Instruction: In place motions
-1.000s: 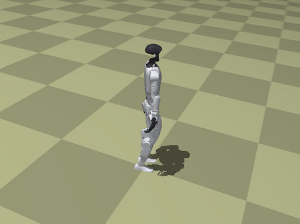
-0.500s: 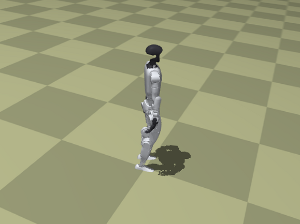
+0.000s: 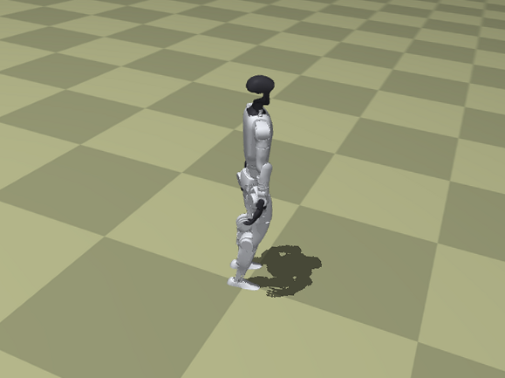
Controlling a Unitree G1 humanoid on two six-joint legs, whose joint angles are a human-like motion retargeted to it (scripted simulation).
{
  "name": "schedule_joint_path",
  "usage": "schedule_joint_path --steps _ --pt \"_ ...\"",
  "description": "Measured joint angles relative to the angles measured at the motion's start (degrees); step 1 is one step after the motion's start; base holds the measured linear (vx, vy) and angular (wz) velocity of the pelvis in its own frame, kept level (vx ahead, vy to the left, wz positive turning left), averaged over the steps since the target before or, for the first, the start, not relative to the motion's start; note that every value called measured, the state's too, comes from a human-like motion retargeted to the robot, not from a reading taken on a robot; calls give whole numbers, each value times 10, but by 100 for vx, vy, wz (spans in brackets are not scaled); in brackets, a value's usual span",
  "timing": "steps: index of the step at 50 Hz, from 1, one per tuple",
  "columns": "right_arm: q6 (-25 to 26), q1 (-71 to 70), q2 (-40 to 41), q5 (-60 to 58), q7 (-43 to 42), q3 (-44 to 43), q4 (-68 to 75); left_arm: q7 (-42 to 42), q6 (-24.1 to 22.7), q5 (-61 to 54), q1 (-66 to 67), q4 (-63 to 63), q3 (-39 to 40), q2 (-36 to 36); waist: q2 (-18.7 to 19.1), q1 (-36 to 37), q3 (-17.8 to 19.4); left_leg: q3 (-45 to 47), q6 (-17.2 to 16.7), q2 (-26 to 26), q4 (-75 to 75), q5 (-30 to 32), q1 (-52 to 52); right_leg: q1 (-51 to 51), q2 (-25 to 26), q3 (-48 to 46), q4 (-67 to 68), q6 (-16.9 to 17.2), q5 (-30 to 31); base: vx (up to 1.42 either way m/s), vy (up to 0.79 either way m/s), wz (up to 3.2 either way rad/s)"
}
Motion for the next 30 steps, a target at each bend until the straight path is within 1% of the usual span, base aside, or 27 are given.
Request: schedule_joint_path --steps 30 --pt "0 -3 0 -5 1 2 -4 0 0 -3 -4 -3 2 1 7 -5 9 10 12 3 -1 0 0 -10 16 8 -9 -6 14 0 0 0"
